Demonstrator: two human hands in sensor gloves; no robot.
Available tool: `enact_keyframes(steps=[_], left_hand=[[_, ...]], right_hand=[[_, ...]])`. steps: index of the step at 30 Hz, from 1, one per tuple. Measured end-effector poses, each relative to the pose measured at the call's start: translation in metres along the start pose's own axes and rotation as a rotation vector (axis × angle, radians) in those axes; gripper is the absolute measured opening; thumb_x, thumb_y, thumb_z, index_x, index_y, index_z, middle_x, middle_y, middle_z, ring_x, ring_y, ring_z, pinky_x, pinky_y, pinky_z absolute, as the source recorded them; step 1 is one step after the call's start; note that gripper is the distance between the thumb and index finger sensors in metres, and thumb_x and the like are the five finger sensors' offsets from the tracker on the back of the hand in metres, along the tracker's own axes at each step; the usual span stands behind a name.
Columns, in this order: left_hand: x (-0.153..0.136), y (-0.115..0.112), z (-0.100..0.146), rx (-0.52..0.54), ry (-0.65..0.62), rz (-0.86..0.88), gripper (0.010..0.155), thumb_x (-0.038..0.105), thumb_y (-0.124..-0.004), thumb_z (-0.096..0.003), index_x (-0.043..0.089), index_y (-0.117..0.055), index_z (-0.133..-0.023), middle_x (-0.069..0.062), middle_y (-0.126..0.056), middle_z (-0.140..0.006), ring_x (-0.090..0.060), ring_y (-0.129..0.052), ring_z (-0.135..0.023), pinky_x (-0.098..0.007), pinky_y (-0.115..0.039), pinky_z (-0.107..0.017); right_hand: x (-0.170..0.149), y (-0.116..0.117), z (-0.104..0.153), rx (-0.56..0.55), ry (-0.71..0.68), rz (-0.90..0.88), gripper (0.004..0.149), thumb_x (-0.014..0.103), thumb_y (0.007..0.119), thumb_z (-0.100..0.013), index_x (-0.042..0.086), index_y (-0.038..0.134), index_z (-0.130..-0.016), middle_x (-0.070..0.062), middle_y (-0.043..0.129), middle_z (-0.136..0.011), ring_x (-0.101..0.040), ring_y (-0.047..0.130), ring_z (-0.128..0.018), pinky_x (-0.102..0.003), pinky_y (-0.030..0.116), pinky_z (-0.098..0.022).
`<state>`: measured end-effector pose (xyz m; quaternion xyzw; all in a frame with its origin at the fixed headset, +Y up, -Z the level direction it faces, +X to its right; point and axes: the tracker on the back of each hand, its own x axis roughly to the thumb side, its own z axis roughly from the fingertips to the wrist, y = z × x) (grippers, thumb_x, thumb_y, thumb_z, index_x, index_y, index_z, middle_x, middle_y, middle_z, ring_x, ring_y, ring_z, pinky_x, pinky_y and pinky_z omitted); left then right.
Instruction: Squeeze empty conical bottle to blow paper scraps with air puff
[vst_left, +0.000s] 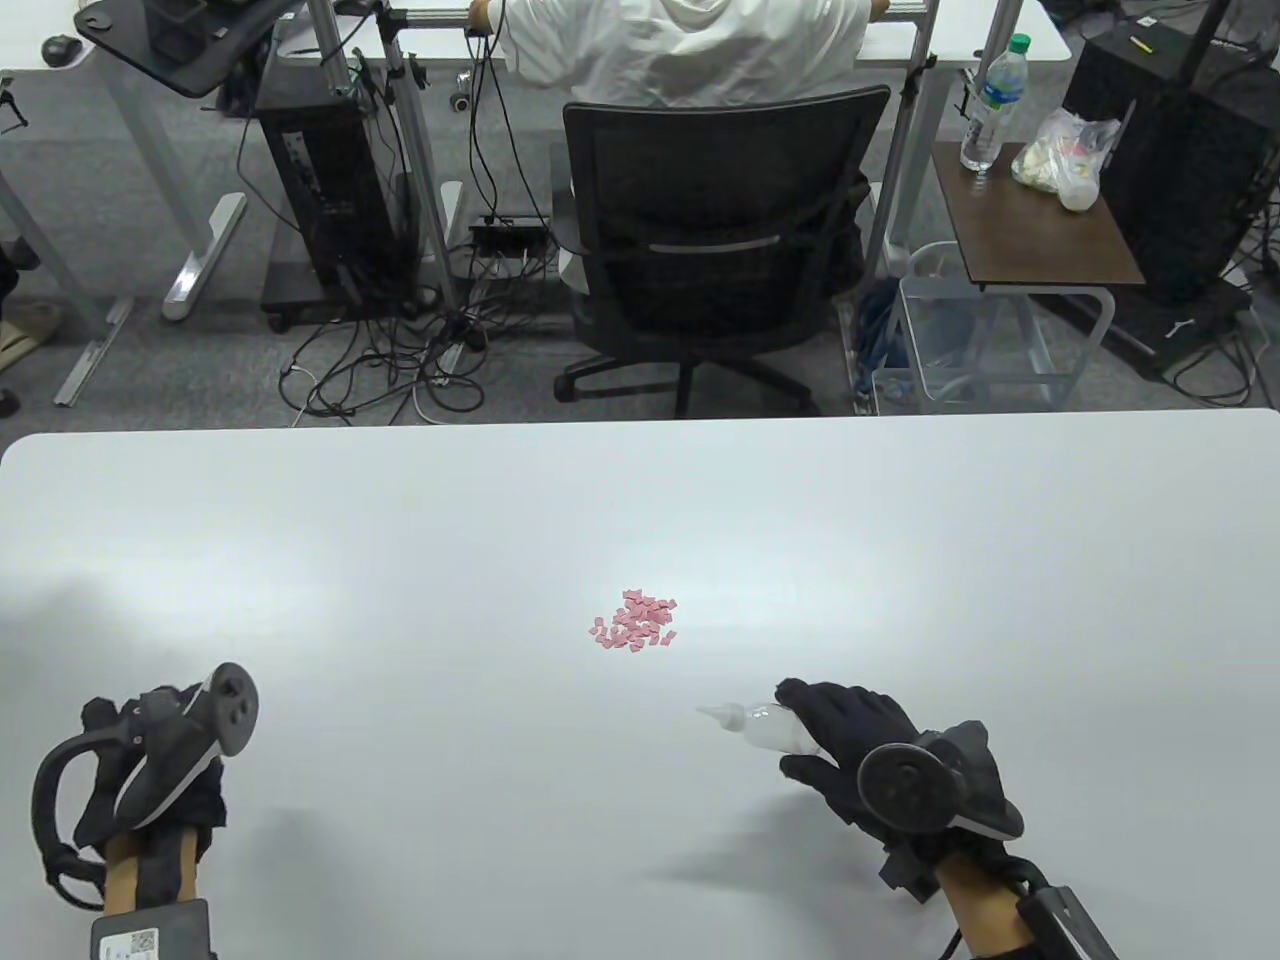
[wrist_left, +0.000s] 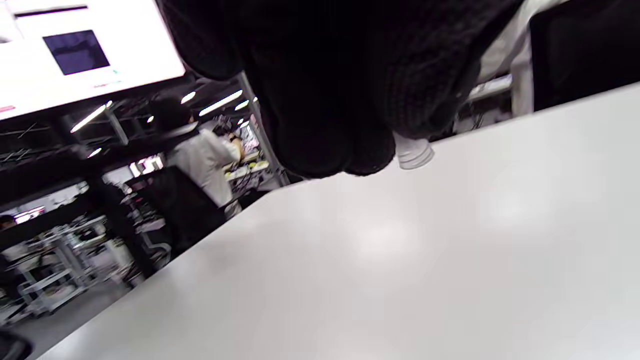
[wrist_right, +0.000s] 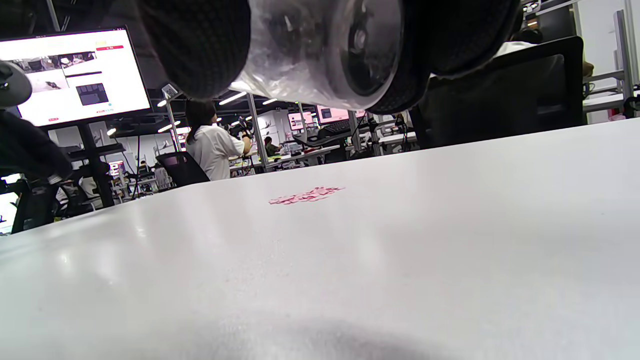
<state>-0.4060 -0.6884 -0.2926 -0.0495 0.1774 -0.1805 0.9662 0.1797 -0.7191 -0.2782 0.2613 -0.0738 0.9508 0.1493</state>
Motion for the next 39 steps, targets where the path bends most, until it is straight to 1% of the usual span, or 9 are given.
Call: enact_keyframes(steps=[4,10,12,15,23,24,31,35,39], left_hand=[[-0.016,-0.036,0.002,-0.116,0.022,0.001,0.043,0.033,-0.094,-0.049,0.027,-0.09,-0.092,0.0,-0.103,-0.084,-0.017,-0.108,-0.071,-0.052,-0.059,-0.08],[-0.024,-0.062,0.006,-0.183,0.039,0.028,0.045,0.037,-0.096,-0.046,0.027,-0.091,-0.089,0.001,-0.105,-0.079,-0.015,-0.109,-0.067,-0.051,-0.059,-0.081],[-0.024,-0.066,0.007,-0.184,0.038,0.024,0.045,0.037,-0.096,-0.0463,0.027,-0.09,-0.09,0.001,-0.104,-0.08,-0.017,-0.109,-0.067,-0.052,-0.058,-0.081],[-0.022,-0.065,0.007,-0.14,0.039,0.02,0.045,0.037,-0.096,-0.0466,0.027,-0.09,-0.09,0.0,-0.103,-0.081,-0.017,-0.108,-0.069,-0.053,-0.058,-0.08],[-0.011,-0.07,0.004,-0.168,0.023,-0.03,0.046,0.036,-0.096,-0.047,0.028,-0.088,-0.092,0.003,-0.102,-0.084,-0.016,-0.107,-0.072,-0.055,-0.057,-0.08],[-0.011,-0.07,0.004,-0.163,0.021,-0.027,0.046,0.036,-0.096,-0.0471,0.028,-0.088,-0.092,0.001,-0.102,-0.084,-0.016,-0.107,-0.072,-0.055,-0.057,-0.08],[-0.007,-0.07,0.005,-0.15,0.02,-0.034,0.047,0.035,-0.096,-0.0467,0.029,-0.087,-0.093,0.002,-0.102,-0.085,-0.016,-0.107,-0.072,-0.055,-0.056,-0.08],[-0.007,-0.069,0.006,-0.178,0.017,-0.046,0.05,0.033,-0.096,-0.0471,0.03,-0.085,-0.096,0.003,-0.1,-0.088,-0.015,-0.106,-0.075,-0.056,-0.054,-0.081],[-0.007,-0.07,0.006,-0.215,0.026,-0.057,0.057,0.034,-0.096,-0.0469,0.03,-0.08,-0.101,0.002,-0.095,-0.096,-0.017,-0.102,-0.082,-0.059,-0.05,-0.082]], right_hand=[[-0.001,0.002,-0.001,0.023,0.006,0.013,0.069,0.042,0.083,-0.051,0.013,0.065,-0.111,-0.016,0.081,-0.1,-0.041,0.089,-0.083,-0.063,0.072,-0.065],[-0.006,0.002,-0.001,0.021,0.022,-0.002,0.069,0.042,0.083,-0.051,0.012,0.065,-0.111,-0.016,0.081,-0.1,-0.041,0.089,-0.083,-0.063,0.072,-0.065],[-0.006,0.004,-0.001,0.034,0.022,0.008,0.069,0.042,0.083,-0.051,0.012,0.065,-0.111,-0.016,0.081,-0.1,-0.041,0.089,-0.083,-0.063,0.072,-0.065],[-0.005,0.006,-0.002,0.041,0.017,0.013,0.069,0.042,0.083,-0.051,0.012,0.065,-0.111,-0.016,0.081,-0.1,-0.041,0.089,-0.083,-0.062,0.072,-0.065],[-0.006,0.007,-0.002,0.039,0.017,0.014,0.069,0.042,0.083,-0.051,0.012,0.065,-0.111,-0.016,0.081,-0.1,-0.041,0.089,-0.083,-0.063,0.072,-0.065],[-0.006,0.007,-0.002,0.039,0.018,0.012,0.069,0.042,0.083,-0.052,0.012,0.065,-0.111,-0.017,0.081,-0.1,-0.041,0.089,-0.083,-0.063,0.072,-0.065],[-0.007,0.007,-0.002,0.038,0.02,0.005,0.069,0.042,0.083,-0.052,0.012,0.065,-0.111,-0.017,0.081,-0.1,-0.041,0.089,-0.083,-0.063,0.072,-0.065],[-0.007,0.007,-0.002,0.032,0.021,0.003,0.069,0.042,0.083,-0.051,0.012,0.065,-0.111,-0.016,0.081,-0.1,-0.041,0.089,-0.083,-0.063,0.072,-0.065],[-0.007,0.007,-0.002,0.033,0.018,0.004,0.069,0.042,0.083,-0.051,0.012,0.065,-0.111,-0.016,0.081,-0.1,-0.041,0.089,-0.083,-0.062,0.072,-0.065]])
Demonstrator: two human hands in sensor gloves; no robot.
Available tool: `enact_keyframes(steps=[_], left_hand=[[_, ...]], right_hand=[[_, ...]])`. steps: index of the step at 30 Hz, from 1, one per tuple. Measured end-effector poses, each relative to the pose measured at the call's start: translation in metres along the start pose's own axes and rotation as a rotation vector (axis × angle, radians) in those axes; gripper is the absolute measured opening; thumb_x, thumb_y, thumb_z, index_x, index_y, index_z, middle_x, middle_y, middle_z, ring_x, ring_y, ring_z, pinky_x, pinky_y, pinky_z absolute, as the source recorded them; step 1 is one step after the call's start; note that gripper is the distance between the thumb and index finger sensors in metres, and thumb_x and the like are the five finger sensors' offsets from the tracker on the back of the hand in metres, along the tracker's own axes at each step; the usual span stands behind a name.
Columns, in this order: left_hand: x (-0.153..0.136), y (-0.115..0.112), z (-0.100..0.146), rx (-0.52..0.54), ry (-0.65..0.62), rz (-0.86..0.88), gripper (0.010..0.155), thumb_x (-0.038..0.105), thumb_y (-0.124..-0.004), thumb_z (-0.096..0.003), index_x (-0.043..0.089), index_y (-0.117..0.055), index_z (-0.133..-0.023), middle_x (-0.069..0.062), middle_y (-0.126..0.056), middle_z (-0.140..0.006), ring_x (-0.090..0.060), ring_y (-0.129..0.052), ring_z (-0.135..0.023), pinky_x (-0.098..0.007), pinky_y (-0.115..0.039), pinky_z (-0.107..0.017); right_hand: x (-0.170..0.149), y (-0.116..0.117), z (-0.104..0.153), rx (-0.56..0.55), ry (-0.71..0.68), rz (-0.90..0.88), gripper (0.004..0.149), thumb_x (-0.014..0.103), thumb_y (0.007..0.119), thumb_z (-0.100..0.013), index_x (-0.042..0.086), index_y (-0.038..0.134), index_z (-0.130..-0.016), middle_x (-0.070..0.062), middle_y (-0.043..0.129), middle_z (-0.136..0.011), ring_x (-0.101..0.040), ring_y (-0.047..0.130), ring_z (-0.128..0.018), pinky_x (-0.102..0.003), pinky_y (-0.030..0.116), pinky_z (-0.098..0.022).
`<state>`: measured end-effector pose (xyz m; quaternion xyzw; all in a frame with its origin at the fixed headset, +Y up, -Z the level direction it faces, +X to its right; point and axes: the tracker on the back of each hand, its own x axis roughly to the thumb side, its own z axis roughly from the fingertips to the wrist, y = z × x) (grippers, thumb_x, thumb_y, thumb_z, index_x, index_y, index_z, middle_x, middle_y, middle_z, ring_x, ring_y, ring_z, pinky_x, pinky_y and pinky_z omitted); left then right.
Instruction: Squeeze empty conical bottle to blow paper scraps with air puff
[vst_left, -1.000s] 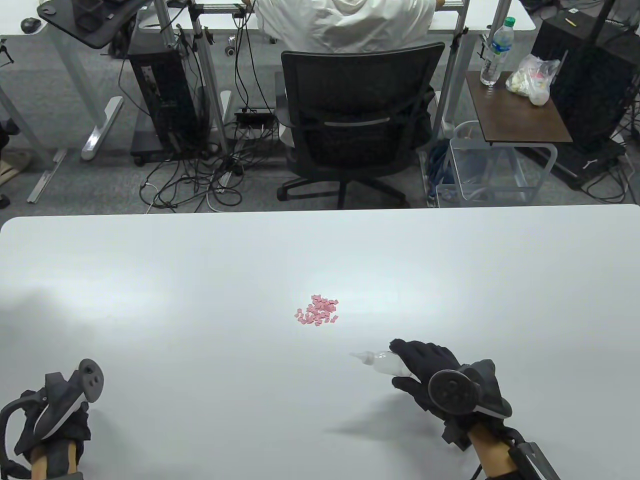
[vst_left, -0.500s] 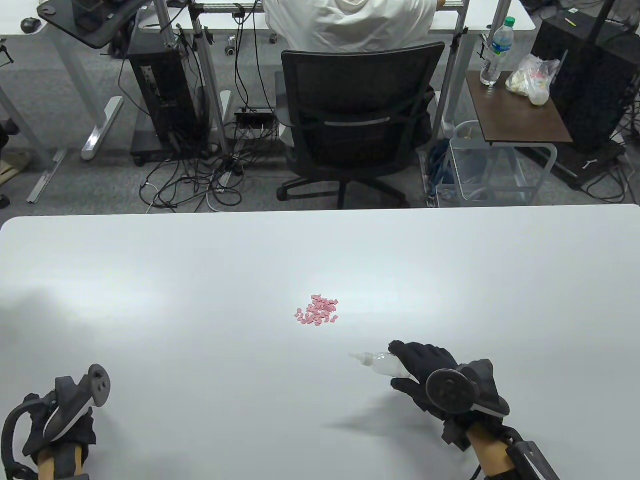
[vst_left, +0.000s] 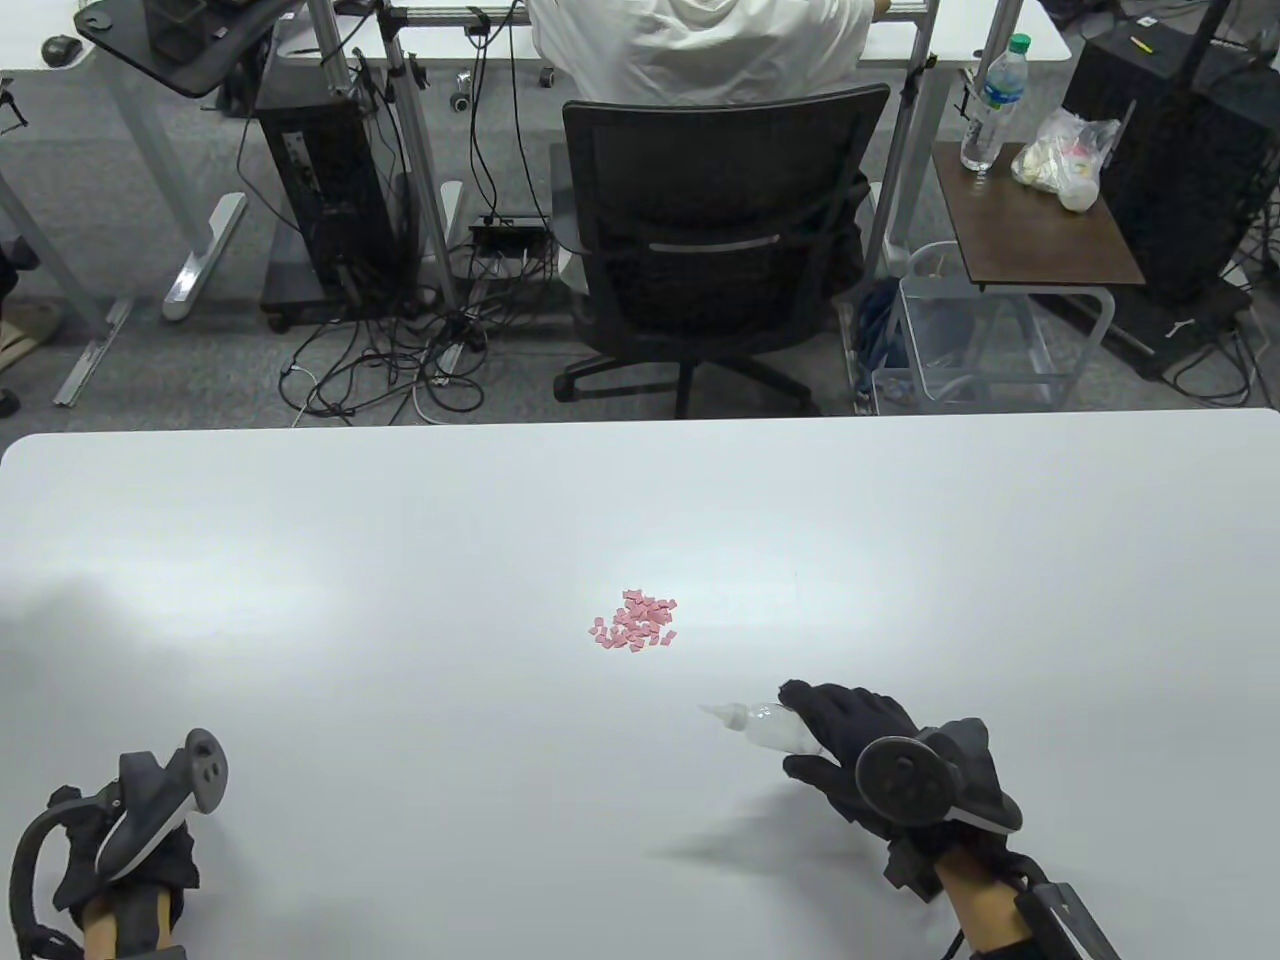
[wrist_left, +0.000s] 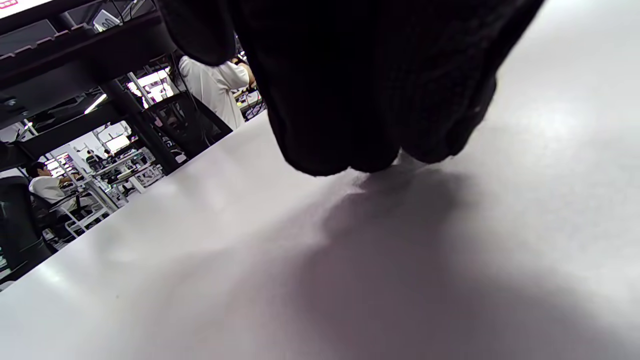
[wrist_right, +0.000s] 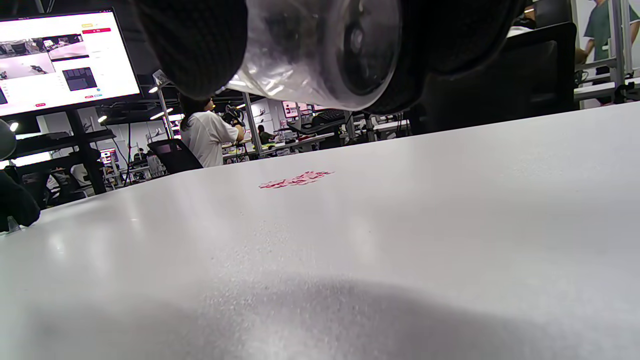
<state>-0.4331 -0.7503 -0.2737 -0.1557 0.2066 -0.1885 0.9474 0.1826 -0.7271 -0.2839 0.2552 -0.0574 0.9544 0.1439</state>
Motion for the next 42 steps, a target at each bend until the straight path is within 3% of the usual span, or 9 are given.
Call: enact_keyframes(steps=[7,14,23,30,37,42], left_hand=[[-0.006,0.009,0.003,0.021,0.023,-0.036,0.07,0.041,-0.096,-0.0463,0.03,-0.069,-0.11,0.002,-0.085,-0.107,-0.022,-0.092,-0.094,-0.063,-0.043,-0.082],[0.005,0.054,0.016,0.128,-0.007,-0.174,0.074,0.049,-0.093,-0.0462,0.031,-0.064,-0.113,0.002,-0.08,-0.112,-0.024,-0.087,-0.101,-0.065,-0.038,-0.083],[0.035,0.109,0.039,0.261,-0.076,-0.129,0.073,0.051,-0.091,-0.0473,0.031,-0.065,-0.113,0.002,-0.08,-0.112,-0.024,-0.086,-0.101,-0.065,-0.037,-0.083],[0.075,0.137,0.068,0.394,-0.214,0.084,0.071,0.052,-0.089,-0.0483,0.032,-0.065,-0.112,0.001,-0.08,-0.112,-0.025,-0.086,-0.101,-0.066,-0.037,-0.082],[0.132,0.129,0.093,0.461,-0.368,0.404,0.07,0.053,-0.087,-0.05,0.031,-0.066,-0.112,0.0,-0.08,-0.112,-0.025,-0.087,-0.101,-0.066,-0.038,-0.082],[0.157,0.106,0.084,0.417,-0.421,0.459,0.069,0.053,-0.086,-0.0507,0.03,-0.066,-0.112,-0.001,-0.081,-0.111,-0.026,-0.087,-0.1,-0.066,-0.038,-0.082]], right_hand=[[-0.002,0.0,0.0,-0.002,0.008,-0.01,0.069,0.042,0.083,-0.051,0.012,0.065,-0.111,-0.017,0.081,-0.1,-0.041,0.089,-0.083,-0.063,0.072,-0.065],[-0.004,0.001,0.001,0.007,0.016,-0.022,0.069,0.042,0.083,-0.051,0.012,0.065,-0.111,-0.016,0.082,-0.1,-0.041,0.089,-0.083,-0.063,0.072,-0.065],[-0.01,-0.003,0.002,-0.018,0.038,-0.062,0.069,0.042,0.083,-0.052,0.012,0.065,-0.111,-0.016,0.081,-0.1,-0.041,0.089,-0.083,-0.063,0.072,-0.065],[-0.01,-0.003,0.002,-0.024,0.04,-0.069,0.069,0.043,0.083,-0.051,0.012,0.065,-0.111,-0.016,0.081,-0.1,-0.041,0.089,-0.083,-0.063,0.072,-0.065],[-0.012,-0.015,0.002,-0.075,0.099,-0.032,0.069,0.04,0.085,-0.05,0.012,0.066,-0.111,-0.016,0.082,-0.1,-0.042,0.089,-0.083,-0.064,0.071,-0.065],[-0.019,-0.028,-0.008,-0.154,0.235,0.108,0.07,0.04,0.087,-0.05,0.012,0.065,-0.111,-0.016,0.082,-0.1,-0.042,0.088,-0.084,-0.064,0.07,-0.066]])
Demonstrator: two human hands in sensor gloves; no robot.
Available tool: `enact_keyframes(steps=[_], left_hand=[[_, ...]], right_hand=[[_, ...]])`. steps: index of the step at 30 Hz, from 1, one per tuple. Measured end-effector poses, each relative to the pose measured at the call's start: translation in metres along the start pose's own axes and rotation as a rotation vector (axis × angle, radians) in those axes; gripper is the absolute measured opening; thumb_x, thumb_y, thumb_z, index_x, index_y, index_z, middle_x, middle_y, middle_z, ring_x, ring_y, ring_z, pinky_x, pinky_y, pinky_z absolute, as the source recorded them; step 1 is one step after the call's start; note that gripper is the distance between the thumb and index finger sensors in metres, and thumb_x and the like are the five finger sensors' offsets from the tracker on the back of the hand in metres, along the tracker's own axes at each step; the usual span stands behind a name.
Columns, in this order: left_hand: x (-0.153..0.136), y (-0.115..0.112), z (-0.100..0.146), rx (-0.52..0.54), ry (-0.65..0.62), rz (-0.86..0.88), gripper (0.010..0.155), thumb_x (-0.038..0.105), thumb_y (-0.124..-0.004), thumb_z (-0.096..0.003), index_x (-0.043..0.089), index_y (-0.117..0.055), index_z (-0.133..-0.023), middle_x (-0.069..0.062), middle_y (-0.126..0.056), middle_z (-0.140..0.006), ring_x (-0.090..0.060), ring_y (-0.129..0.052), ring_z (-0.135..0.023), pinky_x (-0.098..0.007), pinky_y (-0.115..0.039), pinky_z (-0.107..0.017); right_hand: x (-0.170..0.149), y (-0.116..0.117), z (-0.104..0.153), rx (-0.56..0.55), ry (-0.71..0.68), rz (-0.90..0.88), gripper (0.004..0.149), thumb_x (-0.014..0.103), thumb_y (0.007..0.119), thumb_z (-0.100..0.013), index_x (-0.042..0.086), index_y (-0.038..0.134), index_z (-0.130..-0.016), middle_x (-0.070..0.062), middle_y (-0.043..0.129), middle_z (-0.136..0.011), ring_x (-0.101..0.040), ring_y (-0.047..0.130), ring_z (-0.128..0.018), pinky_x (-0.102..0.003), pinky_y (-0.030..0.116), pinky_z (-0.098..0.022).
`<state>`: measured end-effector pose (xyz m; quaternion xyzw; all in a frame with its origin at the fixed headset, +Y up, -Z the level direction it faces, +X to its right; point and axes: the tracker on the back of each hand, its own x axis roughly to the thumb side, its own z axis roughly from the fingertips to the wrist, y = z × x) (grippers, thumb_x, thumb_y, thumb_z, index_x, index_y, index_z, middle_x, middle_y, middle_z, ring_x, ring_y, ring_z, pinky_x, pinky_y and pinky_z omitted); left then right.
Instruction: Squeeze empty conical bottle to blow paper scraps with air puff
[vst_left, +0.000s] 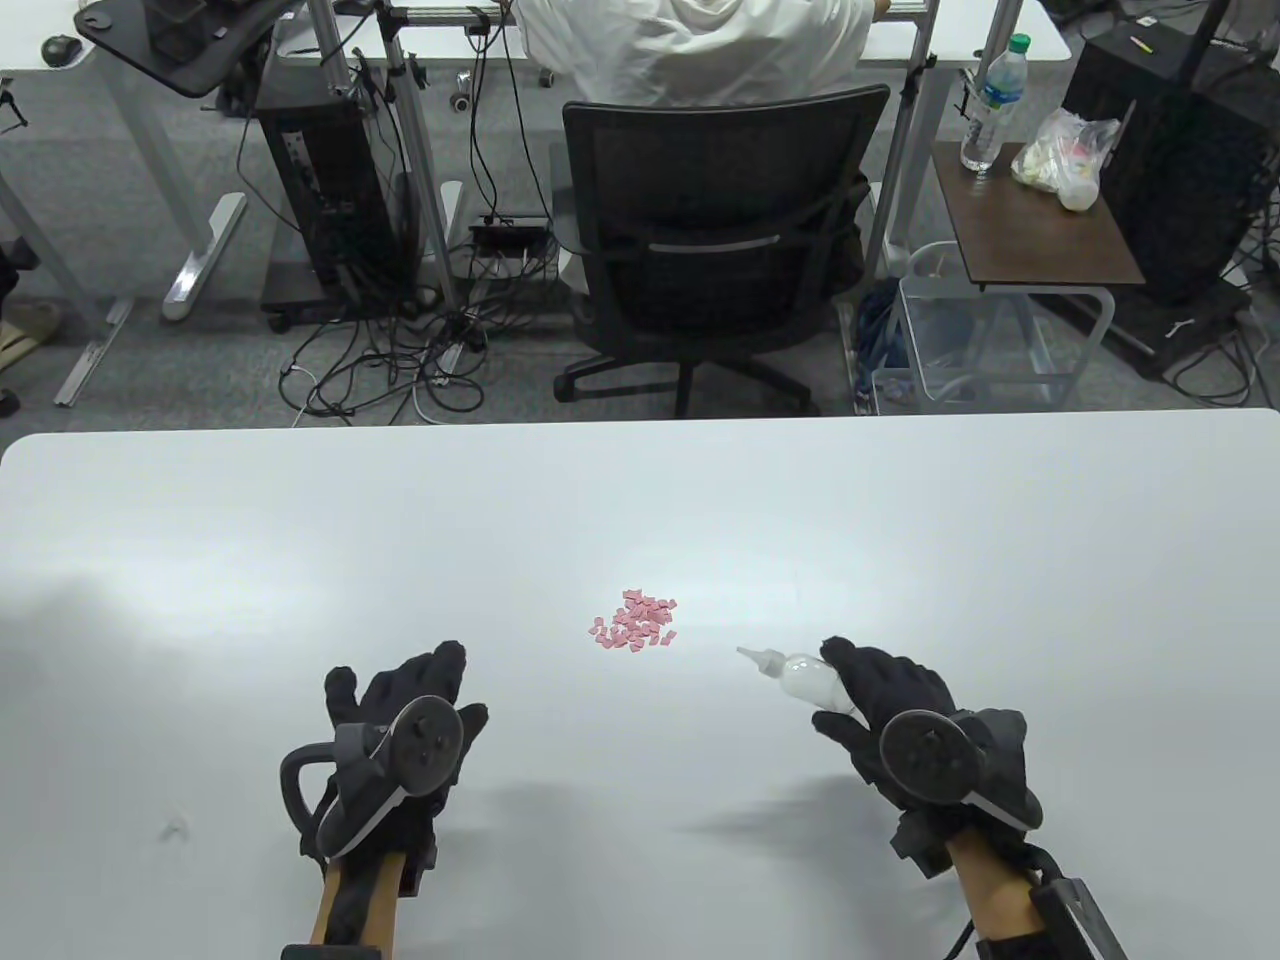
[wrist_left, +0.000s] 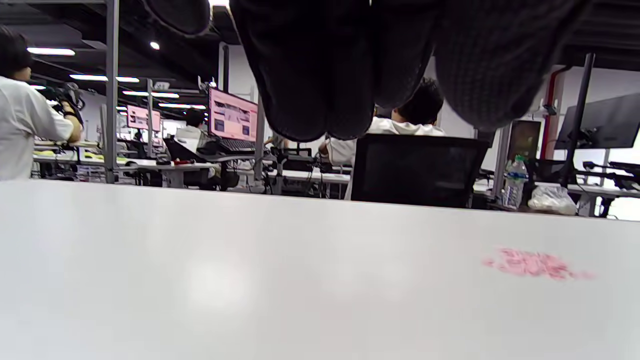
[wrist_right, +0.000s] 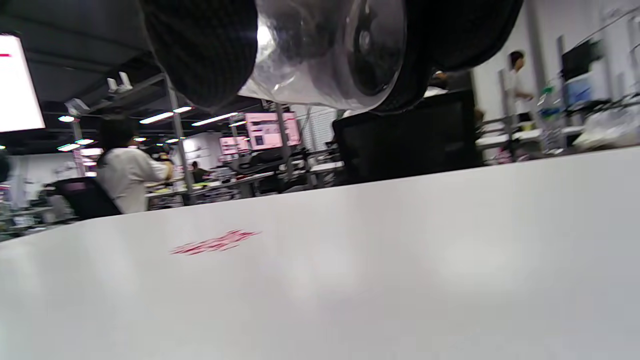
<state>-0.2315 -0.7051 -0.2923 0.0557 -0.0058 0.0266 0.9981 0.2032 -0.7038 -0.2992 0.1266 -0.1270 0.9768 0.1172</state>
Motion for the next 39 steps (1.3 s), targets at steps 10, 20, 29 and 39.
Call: enact_keyframes(steps=[10,20,29,39], left_hand=[[-0.021,-0.015,0.004,-0.044,-0.018,0.037,0.069,0.054,-0.084,-0.052,0.029,-0.065,-0.113,-0.003,-0.08,-0.112,-0.027,-0.087,-0.1,-0.066,-0.037,-0.082],[-0.017,-0.013,0.003,-0.034,-0.048,0.008,0.069,0.055,-0.083,-0.0523,0.029,-0.064,-0.114,-0.003,-0.08,-0.112,-0.027,-0.087,-0.1,-0.066,-0.037,-0.082],[-0.017,-0.013,0.003,-0.027,-0.047,0.004,0.069,0.055,-0.082,-0.0525,0.029,-0.065,-0.113,-0.003,-0.08,-0.112,-0.027,-0.087,-0.1,-0.066,-0.037,-0.082],[-0.017,-0.011,0.003,-0.028,-0.049,-0.008,0.069,0.055,-0.081,-0.0528,0.029,-0.064,-0.114,-0.003,-0.08,-0.112,-0.027,-0.087,-0.1,-0.066,-0.037,-0.082]], right_hand=[[0.008,0.028,-0.058,0.167,0.043,0.469,0.068,0.035,0.093,-0.045,0.015,0.072,-0.107,-0.014,0.085,-0.101,-0.04,0.088,-0.091,-0.064,0.069,-0.069],[0.012,0.057,-0.074,0.168,-0.07,0.629,0.067,0.037,0.093,-0.042,0.017,0.075,-0.104,-0.01,0.089,-0.097,-0.034,0.093,-0.086,-0.061,0.073,-0.068],[0.007,0.063,-0.092,0.135,-0.087,0.558,0.062,0.035,0.095,-0.038,0.02,0.082,-0.096,-0.006,0.095,-0.089,-0.027,0.098,-0.081,-0.055,0.077,-0.069],[0.008,0.07,-0.096,0.13,-0.107,0.565,0.062,0.036,0.097,-0.036,0.022,0.083,-0.095,-0.004,0.096,-0.088,-0.025,0.098,-0.081,-0.052,0.075,-0.071]])
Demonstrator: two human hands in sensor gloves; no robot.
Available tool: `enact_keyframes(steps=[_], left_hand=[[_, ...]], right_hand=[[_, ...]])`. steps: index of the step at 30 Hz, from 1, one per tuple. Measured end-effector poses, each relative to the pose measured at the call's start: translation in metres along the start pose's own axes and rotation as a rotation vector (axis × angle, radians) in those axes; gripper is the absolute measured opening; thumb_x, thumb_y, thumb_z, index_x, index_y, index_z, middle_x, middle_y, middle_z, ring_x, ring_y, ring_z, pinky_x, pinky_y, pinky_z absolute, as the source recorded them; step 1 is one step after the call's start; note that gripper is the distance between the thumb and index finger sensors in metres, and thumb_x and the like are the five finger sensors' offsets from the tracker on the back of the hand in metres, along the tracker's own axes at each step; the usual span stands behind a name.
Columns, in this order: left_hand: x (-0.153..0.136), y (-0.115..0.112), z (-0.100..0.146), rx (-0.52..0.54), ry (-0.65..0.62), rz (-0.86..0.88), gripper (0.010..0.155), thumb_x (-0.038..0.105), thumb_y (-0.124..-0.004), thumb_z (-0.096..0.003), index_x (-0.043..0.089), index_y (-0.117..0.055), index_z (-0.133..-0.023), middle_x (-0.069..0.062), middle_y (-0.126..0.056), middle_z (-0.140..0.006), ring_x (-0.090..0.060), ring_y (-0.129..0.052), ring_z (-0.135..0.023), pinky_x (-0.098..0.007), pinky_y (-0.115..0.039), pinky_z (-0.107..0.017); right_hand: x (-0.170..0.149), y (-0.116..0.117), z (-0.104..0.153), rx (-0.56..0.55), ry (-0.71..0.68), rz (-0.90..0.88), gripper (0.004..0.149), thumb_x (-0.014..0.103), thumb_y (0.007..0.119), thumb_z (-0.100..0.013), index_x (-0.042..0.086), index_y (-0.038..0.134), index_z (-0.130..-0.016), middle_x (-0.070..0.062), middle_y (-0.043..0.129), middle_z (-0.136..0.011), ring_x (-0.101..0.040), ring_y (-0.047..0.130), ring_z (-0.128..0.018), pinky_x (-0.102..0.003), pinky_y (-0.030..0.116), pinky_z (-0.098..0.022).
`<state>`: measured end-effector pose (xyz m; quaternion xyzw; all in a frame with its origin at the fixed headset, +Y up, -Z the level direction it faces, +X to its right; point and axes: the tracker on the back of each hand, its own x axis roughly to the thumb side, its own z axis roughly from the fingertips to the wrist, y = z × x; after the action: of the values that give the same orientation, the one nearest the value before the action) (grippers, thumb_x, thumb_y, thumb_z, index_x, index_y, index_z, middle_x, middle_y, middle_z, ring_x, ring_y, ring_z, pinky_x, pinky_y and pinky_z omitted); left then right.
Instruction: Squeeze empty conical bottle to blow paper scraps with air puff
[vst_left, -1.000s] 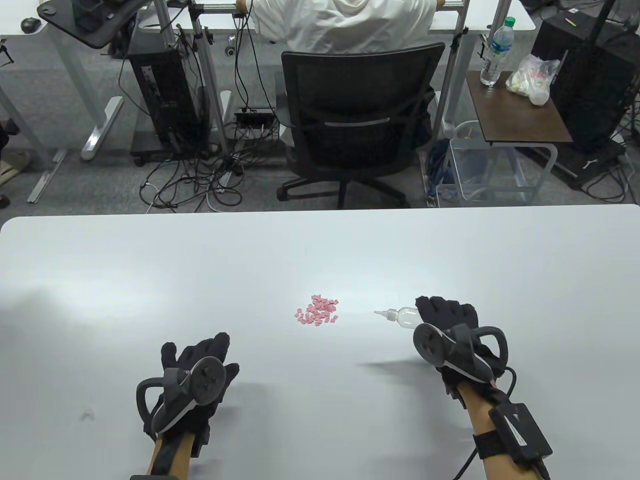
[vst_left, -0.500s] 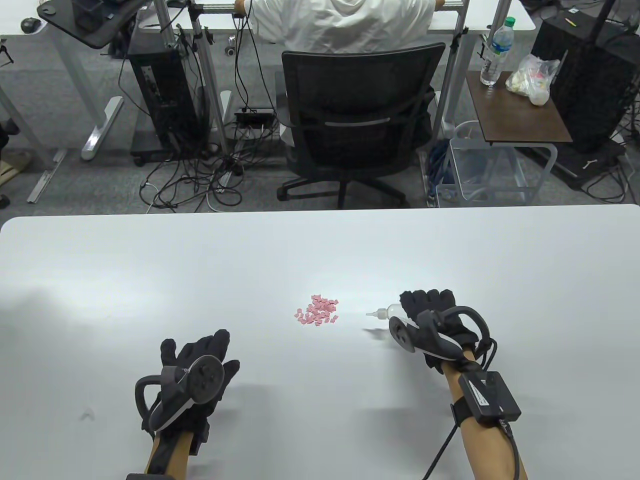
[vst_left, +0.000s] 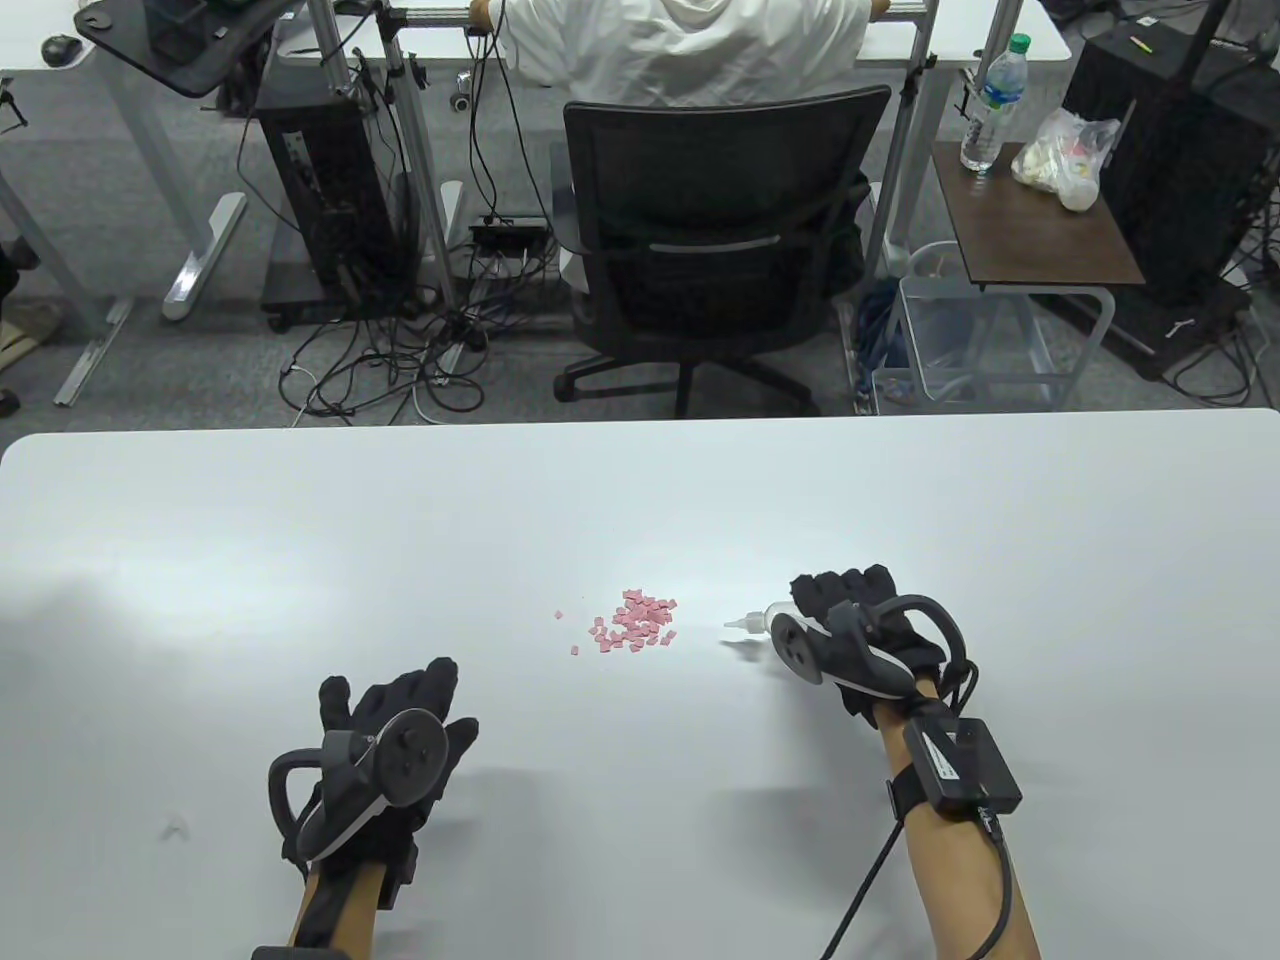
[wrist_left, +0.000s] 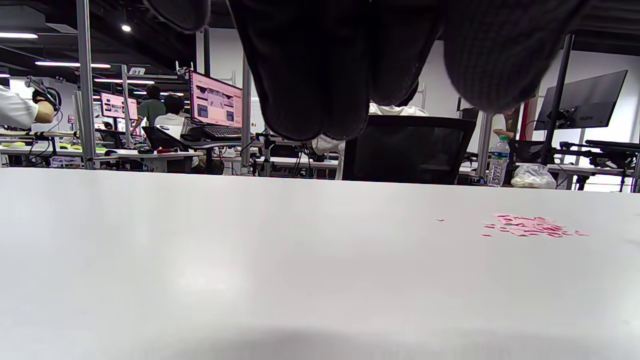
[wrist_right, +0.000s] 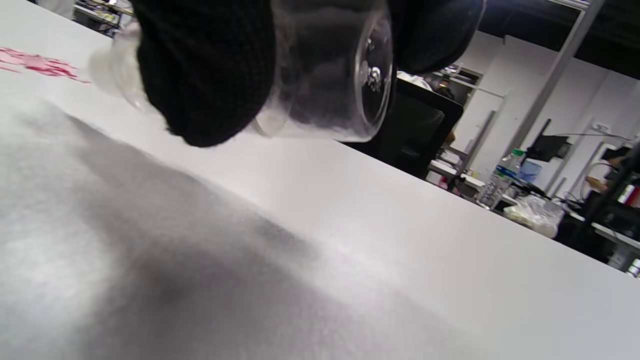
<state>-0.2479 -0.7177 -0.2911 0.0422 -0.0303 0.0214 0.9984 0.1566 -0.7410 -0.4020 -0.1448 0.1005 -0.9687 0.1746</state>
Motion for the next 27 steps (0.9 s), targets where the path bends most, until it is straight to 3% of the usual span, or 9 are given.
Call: enact_keyframes(steps=[3,5,8,12,14,17,22,27], left_hand=[[0.0,0.0,0.0,0.004,-0.001,0.003,0.068,0.056,-0.081,-0.0528,0.029,-0.064,-0.114,-0.003,-0.08,-0.112,-0.027,-0.087,-0.1,-0.066,-0.036,-0.082],[0.0,0.0,0.0,0.004,0.0,0.003,0.068,0.056,-0.081,-0.0529,0.029,-0.064,-0.114,-0.003,-0.08,-0.112,-0.027,-0.087,-0.1,-0.066,-0.036,-0.082],[-0.001,0.0,0.0,-0.005,0.002,-0.002,0.069,0.056,-0.081,-0.0529,0.029,-0.064,-0.114,-0.003,-0.08,-0.112,-0.027,-0.087,-0.1,-0.066,-0.036,-0.082],[-0.001,0.001,0.0,-0.006,0.005,0.001,0.068,0.056,-0.081,-0.0531,0.029,-0.064,-0.114,-0.003,-0.08,-0.112,-0.027,-0.087,-0.1,-0.066,-0.036,-0.082],[-0.001,0.001,0.0,-0.004,0.005,0.0,0.069,0.056,-0.081,-0.0529,0.029,-0.064,-0.114,-0.003,-0.08,-0.112,-0.027,-0.087,-0.1,-0.066,-0.036,-0.082],[-0.001,0.001,0.0,-0.004,0.006,-0.001,0.068,0.056,-0.081,-0.053,0.029,-0.064,-0.114,-0.003,-0.08,-0.112,-0.027,-0.087,-0.1,-0.066,-0.036,-0.082],[-0.001,-0.001,0.0,-0.012,0.004,-0.006,0.068,0.056,-0.08,-0.0531,0.029,-0.065,-0.113,-0.003,-0.081,-0.111,-0.027,-0.087,-0.1,-0.066,-0.037,-0.082],[-0.004,-0.001,0.0,-0.019,0.012,-0.009,0.068,0.056,-0.08,-0.0532,0.029,-0.065,-0.114,-0.003,-0.081,-0.111,-0.027,-0.087,-0.1,-0.066,-0.036,-0.082]], right_hand=[[0.003,-0.002,-0.002,0.01,-0.029,-0.008,0.061,0.037,0.098,-0.034,0.022,0.086,-0.092,-0.004,0.099,-0.084,-0.024,0.101,-0.077,-0.05,0.078,-0.07],[0.004,-0.002,-0.005,0.079,-0.042,-0.006,0.069,0.039,0.098,-0.036,0.022,0.078,-0.1,-0.005,0.092,-0.094,-0.027,0.094,-0.086,-0.053,0.071,-0.074],[0.006,-0.003,-0.002,0.01,-0.054,-0.039,0.07,0.039,0.095,-0.038,0.022,0.075,-0.102,-0.006,0.089,-0.097,-0.028,0.092,-0.088,-0.057,0.069,-0.073],[0.012,-0.007,0.001,-0.047,-0.103,0.001,0.06,0.039,0.095,-0.036,0.019,0.086,-0.092,-0.006,0.099,-0.082,-0.025,0.102,-0.073,-0.05,0.078,-0.069],[0.014,-0.008,0.001,0.004,-0.114,0.006,0.066,0.042,0.096,-0.037,0.019,0.082,-0.097,-0.007,0.096,-0.087,-0.027,0.099,-0.077,-0.051,0.075,-0.071],[0.017,-0.011,0.005,-0.004,-0.148,-0.03,0.07,0.042,0.093,-0.04,0.018,0.074,-0.103,-0.01,0.088,-0.096,-0.031,0.092,-0.085,-0.057,0.07,-0.072],[0.025,-0.017,0.011,-0.056,-0.177,0.019,0.061,0.041,0.093,-0.038,0.016,0.085,-0.094,-0.009,0.098,-0.082,-0.027,0.101,-0.071,-0.051,0.079,-0.067],[0.018,-0.014,0.015,-0.018,-0.128,-0.048,0.071,0.044,0.091,-0.042,0.015,0.074,-0.104,-0.012,0.088,-0.095,-0.032,0.092,-0.083,-0.059,0.07,-0.071]])
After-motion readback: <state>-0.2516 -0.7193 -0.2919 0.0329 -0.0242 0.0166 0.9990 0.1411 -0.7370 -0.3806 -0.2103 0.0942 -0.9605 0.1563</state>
